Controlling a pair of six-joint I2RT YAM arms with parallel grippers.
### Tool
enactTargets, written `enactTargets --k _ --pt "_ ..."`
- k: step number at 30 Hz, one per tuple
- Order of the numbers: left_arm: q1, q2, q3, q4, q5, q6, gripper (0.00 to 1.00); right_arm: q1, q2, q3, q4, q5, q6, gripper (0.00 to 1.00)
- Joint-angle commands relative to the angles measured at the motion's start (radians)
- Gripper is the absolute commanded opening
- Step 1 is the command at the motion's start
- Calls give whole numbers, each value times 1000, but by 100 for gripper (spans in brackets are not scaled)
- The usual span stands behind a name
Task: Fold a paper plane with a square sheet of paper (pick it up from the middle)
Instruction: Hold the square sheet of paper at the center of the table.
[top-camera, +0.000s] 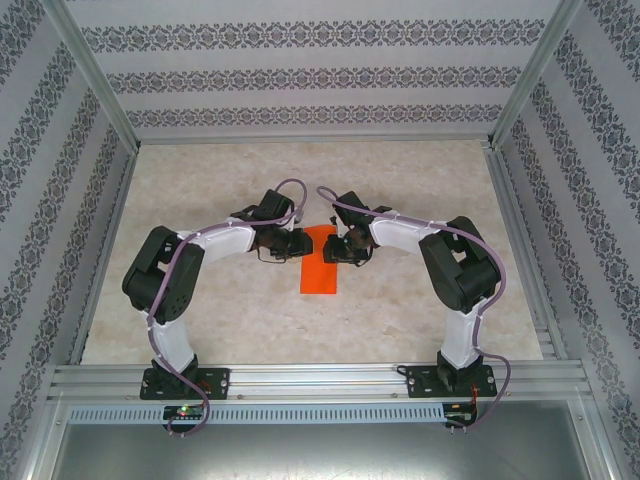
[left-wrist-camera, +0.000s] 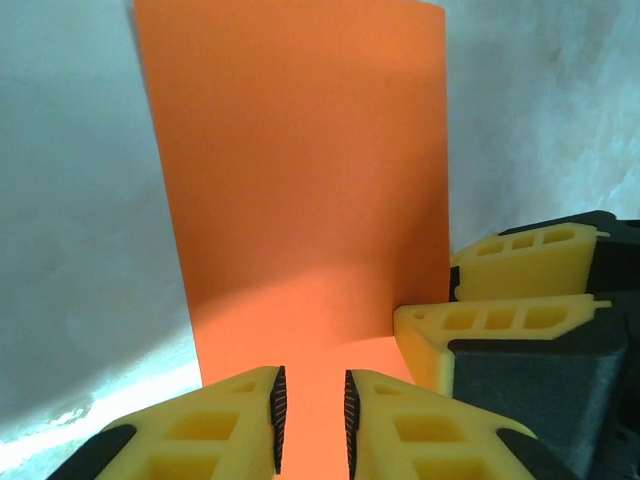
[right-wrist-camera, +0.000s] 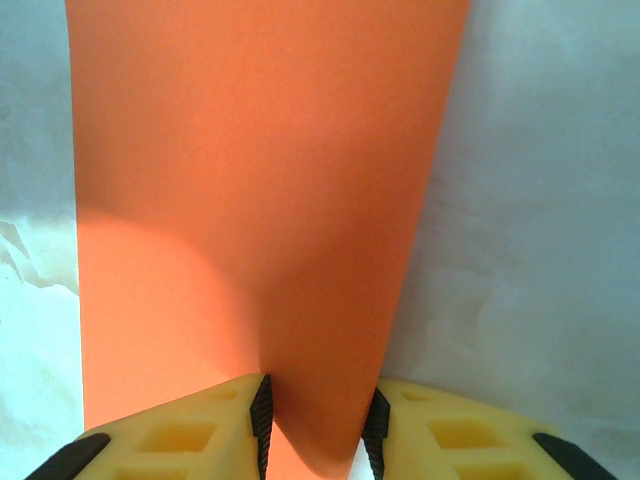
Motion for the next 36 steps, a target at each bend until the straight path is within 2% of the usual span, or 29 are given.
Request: enactTargets --k 1,6,20,27,33,36 --pt "-22 41 19 48 42 -18 25 7 74 -35 -53 96 -16 35" --pt "-23 74 13 56 55 -17 18 9 73 -38 -52 98 -16 35" --pt "-24 134 8 -10 -17 39 16 8 53 -45 -54 99 -11 36" --pt "-23 168 1 -41 -70 70 16 -26 -53 -73 -58 86 -4 42" --pt "-23 182 4 -56 -90 87 16 -72 -179 -130 -70 35 1 44" --pt "-24 186 1 -53 -93 89 17 -93 -231 -186 44 -94 64 40"
